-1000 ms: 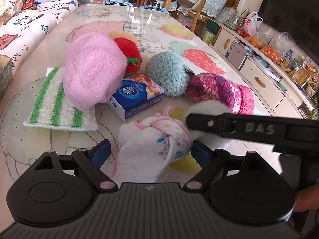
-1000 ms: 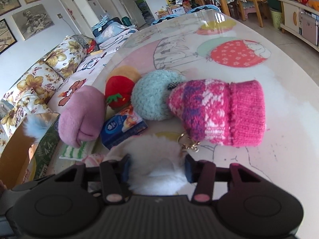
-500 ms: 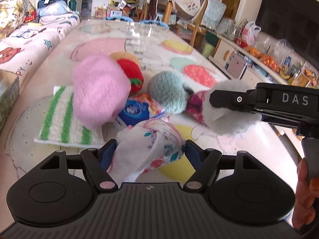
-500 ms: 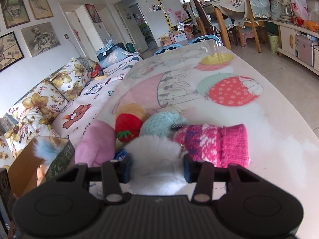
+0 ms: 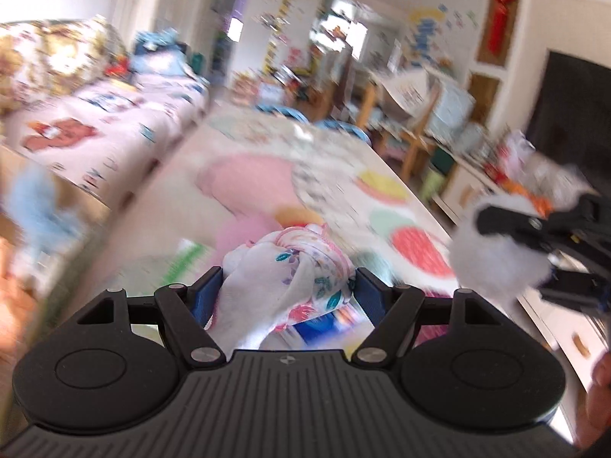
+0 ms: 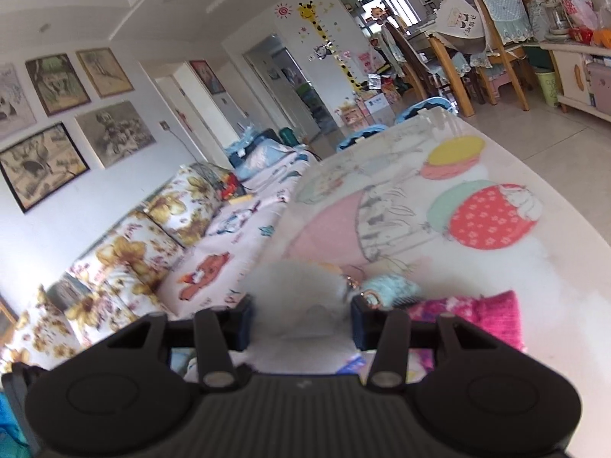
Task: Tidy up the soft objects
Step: 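Carry the cloth bundle and white plush to the box and release both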
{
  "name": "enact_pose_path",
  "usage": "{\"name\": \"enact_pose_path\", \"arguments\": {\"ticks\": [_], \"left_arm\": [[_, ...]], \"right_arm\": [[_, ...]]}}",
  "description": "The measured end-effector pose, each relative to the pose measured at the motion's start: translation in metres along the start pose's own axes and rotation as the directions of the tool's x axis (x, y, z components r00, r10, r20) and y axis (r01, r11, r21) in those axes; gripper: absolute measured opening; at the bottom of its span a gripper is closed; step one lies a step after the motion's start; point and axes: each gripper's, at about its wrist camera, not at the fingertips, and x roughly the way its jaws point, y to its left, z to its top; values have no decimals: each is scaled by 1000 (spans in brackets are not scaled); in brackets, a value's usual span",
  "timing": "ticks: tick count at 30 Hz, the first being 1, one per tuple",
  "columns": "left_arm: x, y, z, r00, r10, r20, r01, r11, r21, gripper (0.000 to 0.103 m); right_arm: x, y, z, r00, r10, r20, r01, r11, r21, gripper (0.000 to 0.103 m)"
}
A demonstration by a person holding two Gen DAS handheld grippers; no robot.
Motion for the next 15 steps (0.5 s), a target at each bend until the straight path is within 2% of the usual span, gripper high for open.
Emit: {"name": "enact_pose_path", "arguments": {"ticks": [6, 15], "left_arm": [[-11, 17, 12, 990, 119, 78, -114, 991, -68, 91], [-26, 42, 27, 956, 250, 152, -226, 961, -161, 91]], "right_arm": [[6, 24, 4, 997, 81, -2, -81, 997, -10, 47], [24, 67, -3, 981, 192, -38, -194, 979, -61, 47]]}}
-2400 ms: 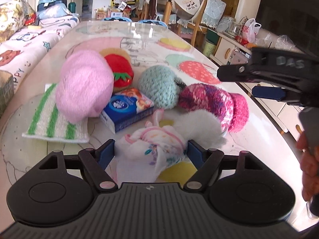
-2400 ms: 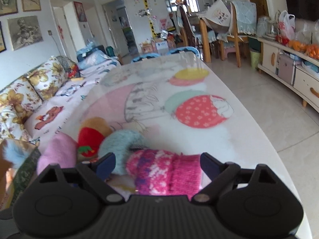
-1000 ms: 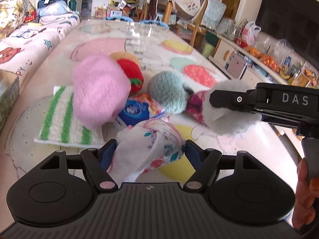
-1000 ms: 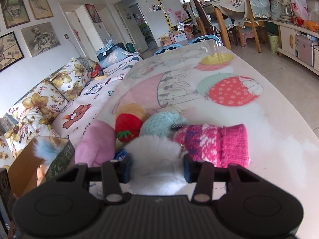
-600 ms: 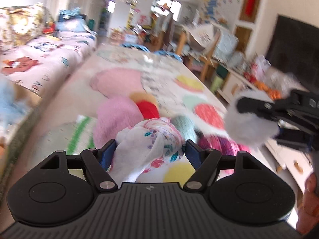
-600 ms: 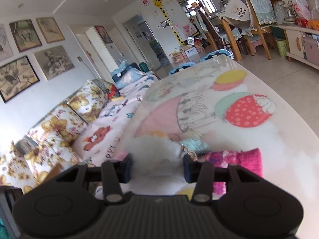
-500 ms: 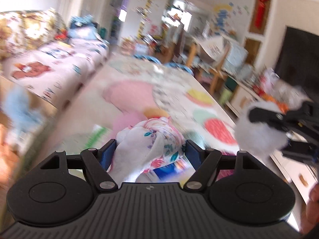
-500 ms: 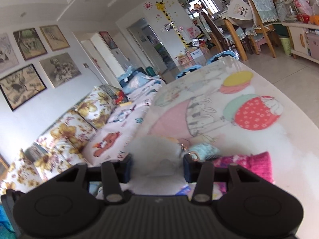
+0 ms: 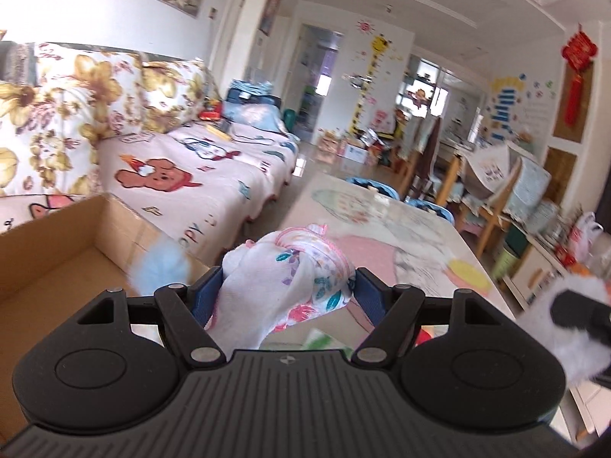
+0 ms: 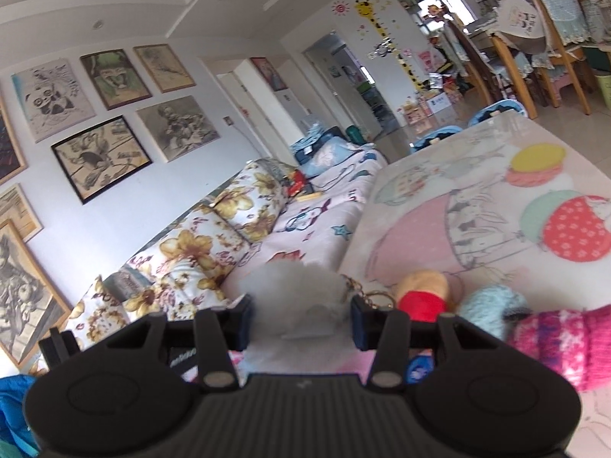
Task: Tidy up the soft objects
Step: 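Carry the cloth bundle and white plush to the box and release both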
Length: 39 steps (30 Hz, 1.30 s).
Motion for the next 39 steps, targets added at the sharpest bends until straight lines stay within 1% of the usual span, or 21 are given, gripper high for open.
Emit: {"name": "enact_pose_path", "arguments": {"ticks": [3, 6, 12, 17, 21, 24, 27, 30, 33, 34, 35, 37, 39], "left_arm": [[2, 12, 10, 998, 60, 22, -59, 997, -40, 91], [0, 26, 19, 994, 104, 35, -101, 991, -84, 91], [-10, 47, 30, 980, 192, 60, -183, 975, -129, 91], [-13, 55, 36, 974, 220, 54, -207, 962, -181, 91], [-20, 60, 36, 972, 231, 49, -216, 953, -213, 91], [-22, 59, 35, 969, 242, 43, -227, 949, -220, 91], [-24, 55, 33, 963, 265, 42, -252, 946, -204, 91], [-21, 58, 32, 961, 275, 36, -261, 942, -212, 90], [-20, 59, 31, 955, 292, 40, -278, 937, -210, 91], [-20, 60, 31, 954, 297, 44, -282, 936, -210, 94], [-20, 59, 32, 954, 295, 45, -280, 937, -209, 97], [-20, 57, 32, 956, 290, 45, -276, 941, -198, 97], [-19, 54, 31, 955, 292, 45, -280, 943, -181, 97]], "right_arm": [[14, 14, -6, 998, 52, -33, -53, 999, -5, 47], [33, 30, -15, 992, 93, -84, -95, 995, -22, 47], [68, 62, -42, 967, 157, -203, -174, 983, -67, 47], [94, 79, -65, 938, 187, -291, -218, 973, -78, 47], [114, 86, -79, 916, 204, -345, -241, 968, -67, 47], [125, 92, -85, 897, 235, -374, -272, 961, -48, 47], [134, 96, -90, 879, 269, -394, -302, 953, -23, 48], [145, 92, -91, 855, 309, -417, -319, 946, 46, 50], [153, 84, -96, 831, 340, -440, -313, 940, 136, 55], [158, 83, -96, 823, 347, -450, -307, 938, 161, 58], [159, 81, -97, 819, 347, -457, -299, 938, 175, 65], [156, 79, -97, 828, 325, -457, -279, 946, 167, 72], [149, 78, -92, 839, 320, -440, -280, 947, 154, 73]]}}
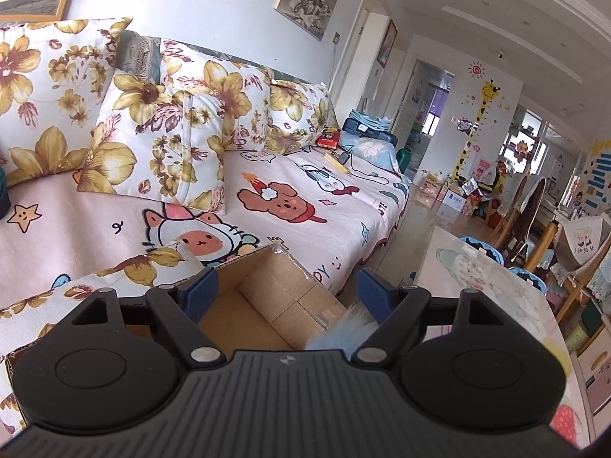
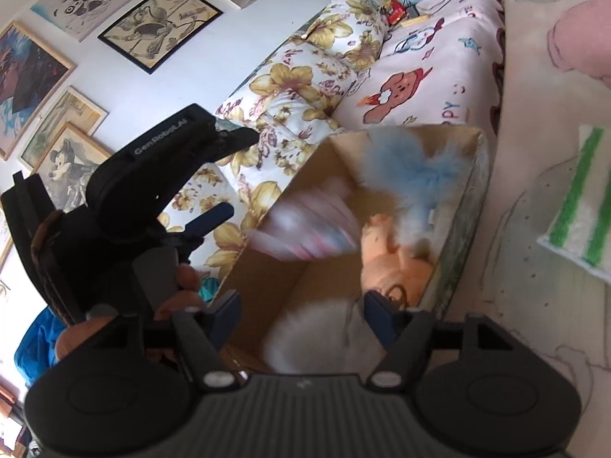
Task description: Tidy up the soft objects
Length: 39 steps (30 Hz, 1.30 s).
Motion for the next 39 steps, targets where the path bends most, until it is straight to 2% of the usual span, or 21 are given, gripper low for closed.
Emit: {"name": "enact_pose_path", "arguments": {"ticks": [4, 7, 10, 13, 19, 29, 33, 39], "left_arm": [[-1, -3, -1, 1000, 0, 15, 0, 999, 36, 98], [-1, -5, -1, 1000, -14, 22, 12, 998, 56, 98], [-1, -8, -2, 999, -31, 29, 29, 996, 85, 98], [1, -12, -4, 998, -49, 31, 45, 993, 111, 98], [3, -25, -11, 995, -93, 30, 85, 978, 191, 98], [9, -41, -22, 986, -164, 6, 155, 946, 286, 99], [12, -45, -27, 981, -193, -15, 187, 928, 322, 99], [13, -52, -34, 966, -251, -62, 256, 899, 356, 100]], "right_arm": [[-21, 3, 3, 997, -26, 71, 28, 999, -33, 82], [-40, 6, 4, 989, -85, 123, 96, 992, -85, 83], [-59, 8, 4, 971, -149, 186, 173, 977, -123, 85], [-80, 5, 6, 947, -209, 246, 250, 957, -149, 86], [-119, -6, 6, 883, -318, 345, 388, 908, -157, 91], [-172, -31, 10, 788, -421, 450, 502, 862, -71, 93], [-188, -35, 10, 758, -449, 473, 534, 843, -56, 93], [-207, -44, 10, 732, -472, 492, 554, 832, -27, 93]]}}
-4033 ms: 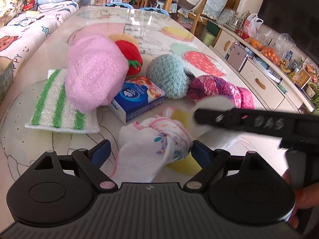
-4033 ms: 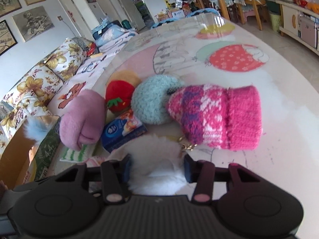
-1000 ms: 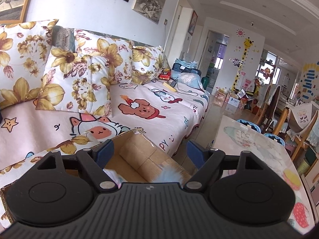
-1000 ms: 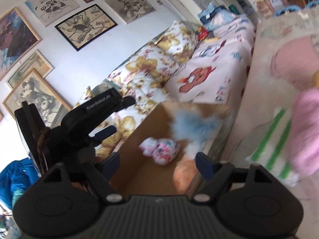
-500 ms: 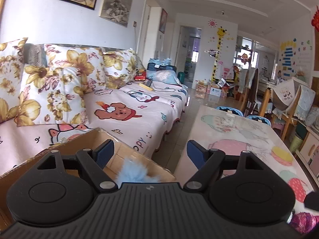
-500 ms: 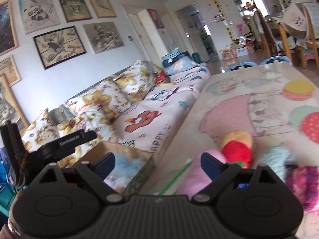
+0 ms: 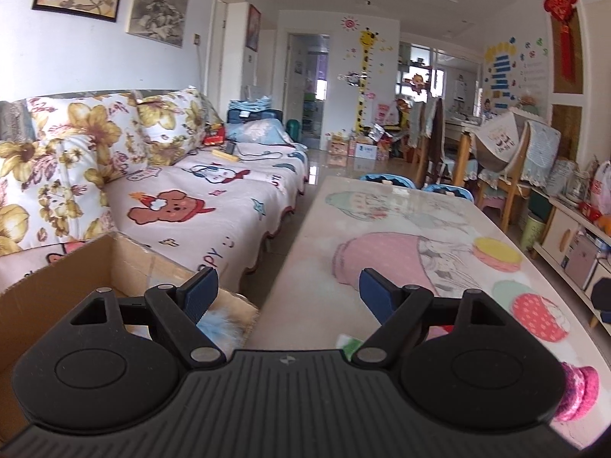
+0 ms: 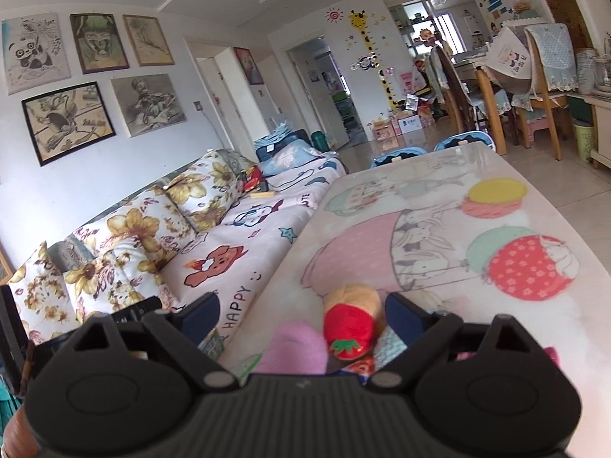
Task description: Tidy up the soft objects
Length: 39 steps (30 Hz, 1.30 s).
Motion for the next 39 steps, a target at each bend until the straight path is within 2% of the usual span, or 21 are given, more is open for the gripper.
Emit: {"name": "enact_pose_path", "arguments": {"ticks": [9, 14, 20, 26, 30, 36, 39], "left_arm": [[7, -17, -8, 993, -108, -52, 112, 991, 79, 102], [12, -24, -16, 985, -145, -91, 155, 980, 124, 102], [19, -29, -29, 985, -129, -112, 151, 965, 214, 102], [33, -30, -36, 991, -77, -108, 105, 953, 285, 102], [42, -31, -38, 991, -68, -115, 100, 945, 310, 102], [46, -32, -39, 988, -77, -137, 117, 941, 316, 102], [48, -33, -41, 987, -80, -142, 124, 935, 334, 102]], "right_arm": [[-15, -30, 5, 996, -80, 27, 80, 997, 9, 94], [-22, -49, 6, 991, -130, 25, 129, 991, 20, 94], [-26, -72, 3, 981, -194, 1, 194, 981, 28, 96], [-14, -96, -7, 964, -251, -86, 255, 966, 44, 97], [-2, -105, -16, 963, -228, -141, 239, 969, 65, 102], [17, -103, -26, 951, -234, -205, 241, 971, 10, 102], [26, -99, -30, 938, -270, -219, 264, 963, -56, 102]]}}
